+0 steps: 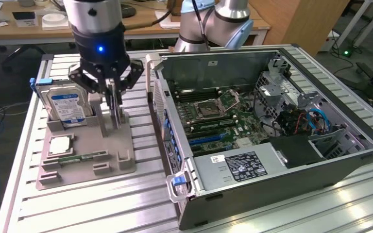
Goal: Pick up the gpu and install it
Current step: 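Pick up the gpu and move the gpu toward the slot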
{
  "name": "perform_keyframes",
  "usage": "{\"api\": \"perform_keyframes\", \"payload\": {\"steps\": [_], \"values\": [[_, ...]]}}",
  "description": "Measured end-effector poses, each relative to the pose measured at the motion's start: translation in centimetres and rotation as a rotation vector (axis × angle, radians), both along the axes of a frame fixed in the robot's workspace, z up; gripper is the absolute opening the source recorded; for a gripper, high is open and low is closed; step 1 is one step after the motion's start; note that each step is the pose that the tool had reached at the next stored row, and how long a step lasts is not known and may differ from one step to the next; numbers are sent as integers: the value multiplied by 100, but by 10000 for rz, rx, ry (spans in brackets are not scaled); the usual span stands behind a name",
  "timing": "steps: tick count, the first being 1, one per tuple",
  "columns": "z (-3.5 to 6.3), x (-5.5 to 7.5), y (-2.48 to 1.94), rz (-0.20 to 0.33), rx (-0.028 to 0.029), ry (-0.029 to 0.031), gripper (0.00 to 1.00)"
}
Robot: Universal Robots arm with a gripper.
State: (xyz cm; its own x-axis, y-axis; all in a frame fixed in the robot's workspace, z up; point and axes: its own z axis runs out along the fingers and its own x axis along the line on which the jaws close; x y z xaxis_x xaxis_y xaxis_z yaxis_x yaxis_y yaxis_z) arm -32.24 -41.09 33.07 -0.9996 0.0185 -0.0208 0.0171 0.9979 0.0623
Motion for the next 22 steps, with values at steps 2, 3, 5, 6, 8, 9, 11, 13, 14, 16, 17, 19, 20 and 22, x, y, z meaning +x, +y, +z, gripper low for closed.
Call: {"api": "perform_keyframes", "payload": {"steps": [2, 3, 5, 6, 8, 9, 11, 13, 14, 16, 17, 19, 20, 22], "values": [[89, 0, 0, 0, 12, -1, 27], [135, 0, 0, 0, 16, 1, 27], [224, 0, 0, -1, 26, -1, 27], [270, 0, 0, 0, 29, 0, 27], [363, 0, 0, 0, 33, -1, 27], [408, 0, 0, 0, 34, 0, 27], [499, 0, -1, 0, 36, 1, 27], [588, 0, -1, -1, 39, -1, 27], [631, 0, -1, 0, 40, -1, 27], [718, 0, -1, 0, 41, -1, 27], [762, 0, -1, 0, 41, -1, 27], [852, 0, -1, 0, 41, 0, 27], [895, 0, -1, -1, 41, -1, 27], [954, 0, -2, 1, 43, -1, 27]]}}
